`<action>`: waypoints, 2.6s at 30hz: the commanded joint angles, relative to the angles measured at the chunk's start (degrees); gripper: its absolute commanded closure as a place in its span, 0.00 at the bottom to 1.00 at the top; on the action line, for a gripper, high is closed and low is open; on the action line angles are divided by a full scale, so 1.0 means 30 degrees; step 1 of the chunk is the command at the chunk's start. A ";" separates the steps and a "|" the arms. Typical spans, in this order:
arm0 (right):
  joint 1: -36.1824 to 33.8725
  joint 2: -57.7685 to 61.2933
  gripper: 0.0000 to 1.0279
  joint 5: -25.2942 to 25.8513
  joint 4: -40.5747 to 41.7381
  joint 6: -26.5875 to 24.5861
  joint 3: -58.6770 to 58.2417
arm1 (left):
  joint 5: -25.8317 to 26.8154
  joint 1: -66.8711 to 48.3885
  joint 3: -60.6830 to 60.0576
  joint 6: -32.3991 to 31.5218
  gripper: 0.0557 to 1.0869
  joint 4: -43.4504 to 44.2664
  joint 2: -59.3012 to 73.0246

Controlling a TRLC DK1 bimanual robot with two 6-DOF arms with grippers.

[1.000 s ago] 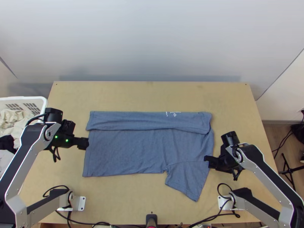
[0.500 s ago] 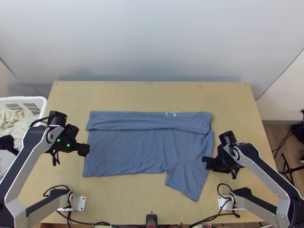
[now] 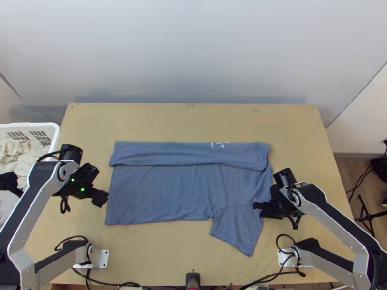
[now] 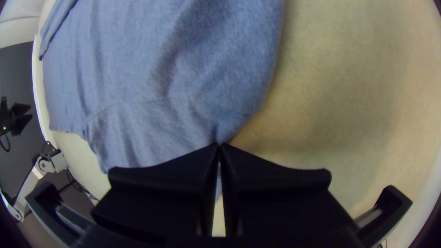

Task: Fold the t-shirt

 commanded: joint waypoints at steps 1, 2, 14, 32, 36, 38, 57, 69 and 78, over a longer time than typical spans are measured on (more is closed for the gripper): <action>0.0196 -0.0331 0.97 0.0159 0.0240 -0.0066 -0.0096 | -0.0182 0.2332 0.0017 0.2727 0.06 -0.2366 0.1793; 0.0137 -0.0331 0.97 0.0159 0.0240 -0.0096 -0.0096 | -0.0152 0.2654 -0.0041 0.2990 0.06 -0.2835 0.2379; 0.0108 -0.0214 0.97 0.0159 0.0299 -0.0096 0.0051 | 0.1664 0.2127 -0.2443 0.2258 0.14 -0.1693 0.4664; 0.0049 -0.0302 0.97 0.0217 0.0299 0.0022 0.0109 | 0.2807 -0.0568 -0.3117 0.0324 0.40 -0.0110 0.5280; 0.0049 -0.0390 0.97 0.0217 0.0299 0.0022 0.0168 | 0.2865 -0.0451 -0.3029 0.0442 0.81 0.0505 0.5280; 0.0078 -0.0712 0.97 0.0188 0.0299 0.0022 0.0138 | 0.2894 -0.0363 -0.3029 0.0412 0.96 0.0798 0.5221; 0.0811 -0.4023 0.97 0.0276 -0.2397 -0.0125 0.1838 | 0.3275 0.2244 0.0223 -0.1668 0.96 0.2263 0.6041; -0.1269 -0.4872 0.97 0.1389 -0.2426 -0.2322 0.2804 | 0.3275 0.3533 0.1131 -0.2605 0.96 0.2292 0.5924; -0.1914 -0.5165 0.97 0.1301 -0.2309 -0.2615 0.4621 | 0.3773 0.3358 0.2449 -0.3865 0.96 0.1999 0.5162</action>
